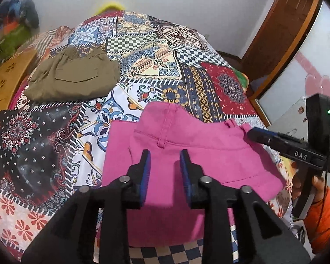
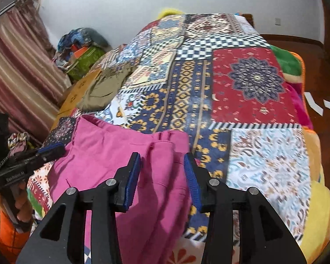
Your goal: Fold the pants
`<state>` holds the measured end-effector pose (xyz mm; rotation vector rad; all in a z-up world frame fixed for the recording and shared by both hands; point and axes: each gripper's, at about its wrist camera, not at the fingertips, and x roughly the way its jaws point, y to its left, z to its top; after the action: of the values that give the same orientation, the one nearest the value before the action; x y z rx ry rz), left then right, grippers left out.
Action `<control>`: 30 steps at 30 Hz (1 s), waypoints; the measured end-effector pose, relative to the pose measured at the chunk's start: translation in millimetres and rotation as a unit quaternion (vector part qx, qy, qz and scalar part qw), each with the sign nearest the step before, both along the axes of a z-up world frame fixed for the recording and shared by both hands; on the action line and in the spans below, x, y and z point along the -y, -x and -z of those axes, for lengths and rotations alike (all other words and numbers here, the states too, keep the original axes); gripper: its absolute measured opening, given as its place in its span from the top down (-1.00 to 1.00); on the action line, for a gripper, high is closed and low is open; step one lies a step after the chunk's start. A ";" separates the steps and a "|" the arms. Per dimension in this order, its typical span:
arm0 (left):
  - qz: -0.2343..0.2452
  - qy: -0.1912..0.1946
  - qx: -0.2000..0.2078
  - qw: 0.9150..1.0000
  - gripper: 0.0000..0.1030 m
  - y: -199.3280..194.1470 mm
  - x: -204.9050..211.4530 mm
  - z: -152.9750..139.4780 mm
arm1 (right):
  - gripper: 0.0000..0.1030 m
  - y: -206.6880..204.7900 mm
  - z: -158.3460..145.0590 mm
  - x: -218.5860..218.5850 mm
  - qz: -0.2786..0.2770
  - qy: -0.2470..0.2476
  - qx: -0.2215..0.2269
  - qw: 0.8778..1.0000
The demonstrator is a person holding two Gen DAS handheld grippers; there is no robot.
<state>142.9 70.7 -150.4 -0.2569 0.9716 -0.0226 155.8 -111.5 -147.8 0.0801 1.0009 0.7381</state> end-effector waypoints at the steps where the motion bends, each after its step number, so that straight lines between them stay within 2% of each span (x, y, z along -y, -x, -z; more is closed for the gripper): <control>1: 0.000 0.000 -0.002 1.000 0.32 0.0 0.3 2.5 | 0.50 1.4 0.2 -3.3 -0.005 0.010 0.005 1.000; 3: 0.002 -0.002 -0.007 1.000 0.30 -0.1 1.7 8.1 | 0.66 4.1 -0.1 -6.5 -0.010 0.021 0.020 1.000; 6: 0.001 -0.007 -0.014 1.000 0.21 1.0 2.8 14.7 | 0.75 2.8 -2.5 -5.0 -0.009 0.014 0.028 0.999; 8: -0.001 -0.007 -0.013 1.000 0.08 3.3 2.2 15.8 | 0.77 1.3 -8.2 -3.8 -0.005 0.004 0.037 0.999; 14: 0.003 -0.012 -0.009 1.000 -0.02 5.9 4.0 15.5 | 0.81 -0.3 -33.5 -14.3 -0.010 -0.014 0.088 0.996; 18: 0.003 -0.020 -0.008 1.000 -0.06 7.9 6.4 19.0 | 0.81 -8.1 -39.5 -30.1 -0.021 -0.001 0.113 0.993; 21: 0.001 -0.019 -0.011 1.000 -0.07 7.5 5.6 24.6 | 0.81 -21.3 -23.6 -42.7 -0.027 0.032 0.110 0.993; 25: -0.005 -0.009 -0.013 1.000 -0.07 7.4 1.4 30.1 | 0.77 -42.9 13.2 -58.6 -0.038 0.084 0.055 0.994; 26: -0.006 -0.005 -0.013 1.000 -0.07 7.5 0.2 30.7 | 0.67 -44.9 18.6 -60.8 -0.042 0.096 0.046 0.993; 28: -0.004 -0.004 -0.013 1.000 -0.07 8.2 0.0 29.7 | 0.64 -45.3 16.1 -57.9 -0.040 0.099 0.041 0.993; 30: -0.003 -0.008 -0.014 1.000 -0.07 7.8 0.9 26.5 | 0.52 -45.3 5.0 -48.7 -0.032 0.090 0.042 0.994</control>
<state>135.1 69.8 -176.9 -0.2454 0.9990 -0.0051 201.1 -62.8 -152.8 -0.1399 0.9882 0.7000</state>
